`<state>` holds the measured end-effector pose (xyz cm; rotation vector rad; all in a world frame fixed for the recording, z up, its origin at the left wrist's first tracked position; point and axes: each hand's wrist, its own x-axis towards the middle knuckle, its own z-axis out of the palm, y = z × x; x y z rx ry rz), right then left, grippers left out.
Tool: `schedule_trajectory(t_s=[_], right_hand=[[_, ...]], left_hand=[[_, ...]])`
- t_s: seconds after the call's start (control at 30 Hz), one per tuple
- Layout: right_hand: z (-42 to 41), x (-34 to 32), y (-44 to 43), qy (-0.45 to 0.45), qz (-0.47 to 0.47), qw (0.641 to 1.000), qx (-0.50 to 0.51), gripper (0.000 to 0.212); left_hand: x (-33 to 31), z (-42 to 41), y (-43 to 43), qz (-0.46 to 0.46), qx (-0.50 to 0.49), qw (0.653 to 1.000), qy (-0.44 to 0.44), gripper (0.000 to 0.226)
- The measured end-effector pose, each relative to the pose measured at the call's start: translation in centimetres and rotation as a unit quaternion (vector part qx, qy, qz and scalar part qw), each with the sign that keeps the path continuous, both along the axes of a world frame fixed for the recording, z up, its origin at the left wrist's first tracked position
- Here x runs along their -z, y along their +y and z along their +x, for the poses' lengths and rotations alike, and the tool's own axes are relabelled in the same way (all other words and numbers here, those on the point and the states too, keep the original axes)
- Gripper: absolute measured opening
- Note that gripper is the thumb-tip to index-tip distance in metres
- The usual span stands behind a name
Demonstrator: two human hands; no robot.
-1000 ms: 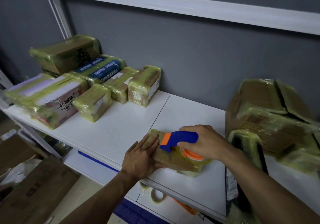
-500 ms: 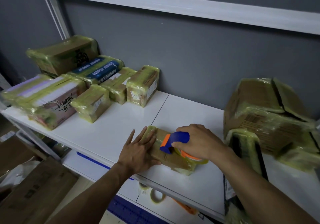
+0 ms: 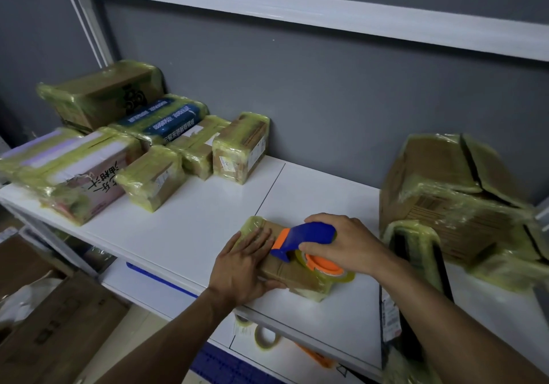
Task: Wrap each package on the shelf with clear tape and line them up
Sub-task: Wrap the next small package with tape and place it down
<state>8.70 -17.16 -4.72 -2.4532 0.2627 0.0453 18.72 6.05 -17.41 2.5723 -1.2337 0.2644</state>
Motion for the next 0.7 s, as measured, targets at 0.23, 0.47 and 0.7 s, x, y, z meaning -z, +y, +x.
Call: schedule_trajectory(t_s=[0.23, 0.47, 0.7], right_hand=[[-1.1, -1.6, -1.2, -0.017, 0.012, 1.000, -0.004, 0.049], [-1.5, -1.0, -1.1, 0.010, 0.007, 1.000, -0.002, 0.035], [-0.8, -0.3, -1.3, 0.014, 0.005, 1.000, 0.013, 0.044]], left_hand=[[0.2, 0.4, 0.0, -0.025, 0.011, 0.999, -0.025, 0.100], [-0.1, 1.7, 0.4, 0.018, 0.040, 0.998, -0.044, 0.102], [-0.8, 0.1, -0.9, 0.043, 0.031, 0.999, 0.010, 0.123]])
